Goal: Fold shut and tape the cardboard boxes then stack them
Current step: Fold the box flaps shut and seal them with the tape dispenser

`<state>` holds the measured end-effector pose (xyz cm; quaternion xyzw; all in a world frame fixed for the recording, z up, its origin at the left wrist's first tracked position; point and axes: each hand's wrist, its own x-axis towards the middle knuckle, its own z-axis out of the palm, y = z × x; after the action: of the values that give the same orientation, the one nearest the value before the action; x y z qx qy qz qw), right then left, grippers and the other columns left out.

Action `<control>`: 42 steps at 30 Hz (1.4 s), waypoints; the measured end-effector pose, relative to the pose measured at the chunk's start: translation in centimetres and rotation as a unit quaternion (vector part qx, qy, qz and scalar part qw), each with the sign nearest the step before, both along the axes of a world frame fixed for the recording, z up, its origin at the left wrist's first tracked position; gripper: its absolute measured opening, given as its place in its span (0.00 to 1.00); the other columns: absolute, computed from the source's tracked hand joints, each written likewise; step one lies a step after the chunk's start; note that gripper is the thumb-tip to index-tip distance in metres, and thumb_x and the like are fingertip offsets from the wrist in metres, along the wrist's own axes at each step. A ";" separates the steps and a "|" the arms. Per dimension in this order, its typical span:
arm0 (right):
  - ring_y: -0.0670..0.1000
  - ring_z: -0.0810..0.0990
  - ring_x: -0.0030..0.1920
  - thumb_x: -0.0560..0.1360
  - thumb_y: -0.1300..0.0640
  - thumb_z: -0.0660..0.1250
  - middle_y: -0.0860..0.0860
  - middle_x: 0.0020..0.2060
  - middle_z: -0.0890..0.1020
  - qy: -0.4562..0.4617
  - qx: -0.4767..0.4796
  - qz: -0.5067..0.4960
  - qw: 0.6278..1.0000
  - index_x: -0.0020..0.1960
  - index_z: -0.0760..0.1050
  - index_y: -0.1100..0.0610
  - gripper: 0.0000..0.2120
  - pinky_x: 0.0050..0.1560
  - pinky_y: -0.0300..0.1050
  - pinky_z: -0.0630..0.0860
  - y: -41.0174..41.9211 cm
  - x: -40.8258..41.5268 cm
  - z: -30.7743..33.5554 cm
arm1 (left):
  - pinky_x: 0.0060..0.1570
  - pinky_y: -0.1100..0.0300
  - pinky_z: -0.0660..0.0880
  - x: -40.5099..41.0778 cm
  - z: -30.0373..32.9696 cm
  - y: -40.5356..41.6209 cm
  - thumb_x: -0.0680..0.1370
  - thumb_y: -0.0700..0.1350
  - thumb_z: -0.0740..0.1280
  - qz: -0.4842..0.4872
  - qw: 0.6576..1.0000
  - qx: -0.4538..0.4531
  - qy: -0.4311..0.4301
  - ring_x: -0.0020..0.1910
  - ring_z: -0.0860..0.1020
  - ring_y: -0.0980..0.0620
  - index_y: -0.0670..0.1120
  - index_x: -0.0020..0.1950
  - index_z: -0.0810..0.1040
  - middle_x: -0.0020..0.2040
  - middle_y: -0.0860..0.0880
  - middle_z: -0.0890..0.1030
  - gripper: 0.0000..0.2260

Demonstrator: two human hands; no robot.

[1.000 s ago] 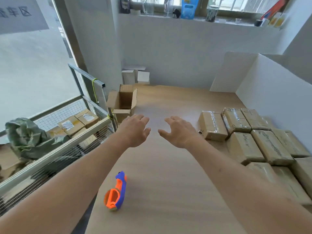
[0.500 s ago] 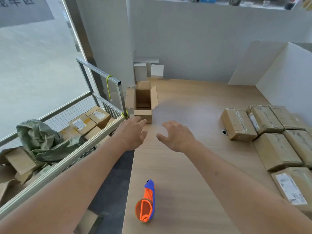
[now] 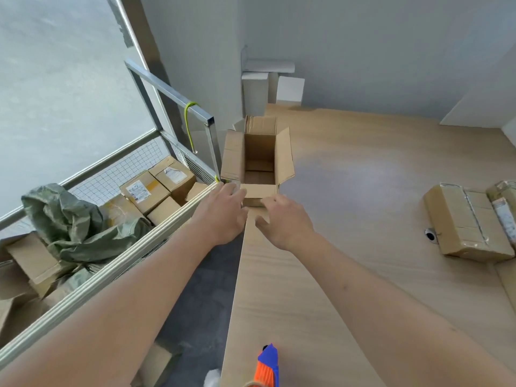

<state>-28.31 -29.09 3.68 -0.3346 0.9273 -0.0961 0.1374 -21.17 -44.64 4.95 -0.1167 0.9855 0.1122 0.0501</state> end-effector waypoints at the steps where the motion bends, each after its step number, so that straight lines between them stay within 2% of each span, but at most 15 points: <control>1: 0.56 0.72 0.67 0.82 0.43 0.60 0.52 0.66 0.76 0.007 -0.002 0.000 1.000 0.70 0.72 0.52 0.21 0.65 0.53 0.72 -0.9 -0.6 -0.7 | 0.72 0.44 0.67 -0.7 -0.6 -0.8 0.84 0.52 0.61 -0.001 1.000 0.003 0.003 0.74 0.66 0.43 0.48 0.76 0.69 0.76 0.45 0.69 0.21; 5: 0.60 0.64 0.75 0.80 0.47 0.65 0.56 0.74 0.69 0.030 -0.017 -0.027 0.999 0.71 0.71 0.53 0.22 0.72 0.55 0.64 -4.6 -3.3 -3.0 | 0.70 0.46 0.68 -3.4 -3.5 -4.1 0.83 0.51 0.63 -0.010 1.000 0.015 0.017 0.72 0.68 0.44 0.48 0.72 0.72 0.73 0.46 0.71 0.19; 7: 0.62 0.59 0.79 0.80 0.46 0.65 0.57 0.78 0.64 0.039 -0.014 -0.042 0.998 0.74 0.69 0.52 0.24 0.76 0.57 0.59 -6.5 -4.6 -4.3 | 0.70 0.47 0.69 -4.8 -5.1 -5.8 0.83 0.51 0.63 -0.021 0.999 0.025 0.018 0.73 0.67 0.44 0.49 0.72 0.72 0.75 0.45 0.69 0.18; 9: 0.62 0.57 0.80 0.81 0.45 0.65 0.57 0.78 0.64 0.038 -0.007 -0.049 0.998 0.75 0.67 0.51 0.25 0.78 0.58 0.57 -7.8 -5.4 -5.4 | 0.71 0.47 0.69 -5.5 -6.1 -6.9 0.84 0.51 0.62 -0.036 0.999 0.033 0.023 0.74 0.66 0.44 0.48 0.73 0.71 0.76 0.45 0.67 0.18; 12: 0.60 0.65 0.76 0.83 0.44 0.62 0.55 0.71 0.74 0.041 0.017 -0.055 0.998 0.73 0.70 0.52 0.21 0.77 0.56 0.58 -9.8 -6.2 -7.6 | 0.71 0.48 0.71 -6.5 -7.6 -8.8 0.84 0.50 0.62 -0.058 0.996 0.061 0.024 0.74 0.67 0.46 0.47 0.76 0.69 0.77 0.47 0.65 0.21; 14: 0.57 0.73 0.69 0.82 0.44 0.62 0.52 0.63 0.79 0.053 0.030 -0.070 0.996 0.68 0.73 0.50 0.17 0.74 0.54 0.60 -10.3 -6.2 -8.4 | 0.71 0.48 0.70 -6.6 -8.3 -9.6 0.84 0.49 0.62 -0.074 0.994 0.075 0.023 0.74 0.67 0.46 0.48 0.78 0.67 0.78 0.47 0.64 0.22; 17: 0.57 0.77 0.60 0.82 0.45 0.63 0.50 0.56 0.81 0.074 0.030 -0.099 0.992 0.62 0.74 0.49 0.12 0.67 0.52 0.66 -10.4 -5.4 -8.9 | 0.72 0.50 0.69 -6.2 -8.6 -9.9 0.84 0.47 0.62 -0.094 0.991 0.088 0.035 0.76 0.66 0.46 0.48 0.79 0.65 0.79 0.48 0.63 0.23; 20: 0.59 0.78 0.58 0.82 0.44 0.62 0.50 0.54 0.81 0.070 0.029 -0.119 0.990 0.58 0.75 0.49 0.11 0.62 0.53 0.68 -9.8 -4.3 -8.4 | 0.72 0.51 0.68 -5.5 -8.4 -9.6 0.84 0.48 0.62 -0.112 0.988 0.094 0.046 0.77 0.65 0.45 0.48 0.79 0.65 0.80 0.47 0.62 0.23; 24: 0.59 0.78 0.56 0.82 0.43 0.63 0.50 0.52 0.81 0.060 0.045 -0.139 0.987 0.56 0.75 0.49 0.10 0.59 0.53 0.68 -7.4 -2.4 -7.7 | 0.76 0.46 0.65 -4.2 -8.0 -8.4 0.85 0.49 0.60 -0.117 0.988 0.096 0.030 0.80 0.58 0.43 0.48 0.81 0.62 0.82 0.45 0.58 0.24; 29: 0.59 0.77 0.57 0.83 0.43 0.62 0.51 0.53 0.81 0.034 0.052 -0.142 0.988 0.58 0.75 0.49 0.11 0.59 0.54 0.68 -3.3 1.2 -7.2 | 0.76 0.45 0.66 -1.8 -6.9 -4.9 0.85 0.50 0.60 -0.117 0.989 0.090 0.016 0.81 0.56 0.43 0.49 0.81 0.60 0.82 0.44 0.56 0.25; 36: 0.58 0.77 0.58 0.82 0.42 0.63 0.51 0.53 0.80 0.011 0.054 -0.116 0.992 0.58 0.75 0.48 0.11 0.59 0.52 0.67 4.9 7.2 -6.7 | 0.75 0.43 0.67 4.1 -5.0 2.8 0.85 0.51 0.59 -0.113 0.991 0.072 -0.014 0.80 0.58 0.41 0.48 0.81 0.60 0.82 0.43 0.57 0.25; 42: 0.58 0.77 0.59 0.81 0.41 0.63 0.50 0.55 0.80 0.010 0.062 -0.091 0.994 0.60 0.75 0.48 0.14 0.60 0.53 0.68 12.6 11.7 -6.4 | 0.73 0.47 0.67 10.1 -3.7 10.3 0.84 0.49 0.60 -0.092 0.993 0.071 -0.035 0.78 0.61 0.43 0.46 0.79 0.63 0.80 0.43 0.59 0.23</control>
<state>-16.60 -16.53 -2.76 -0.2402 0.9595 -0.0471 0.1393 -11.07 -34.31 1.21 -0.0259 0.9792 0.1728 0.1029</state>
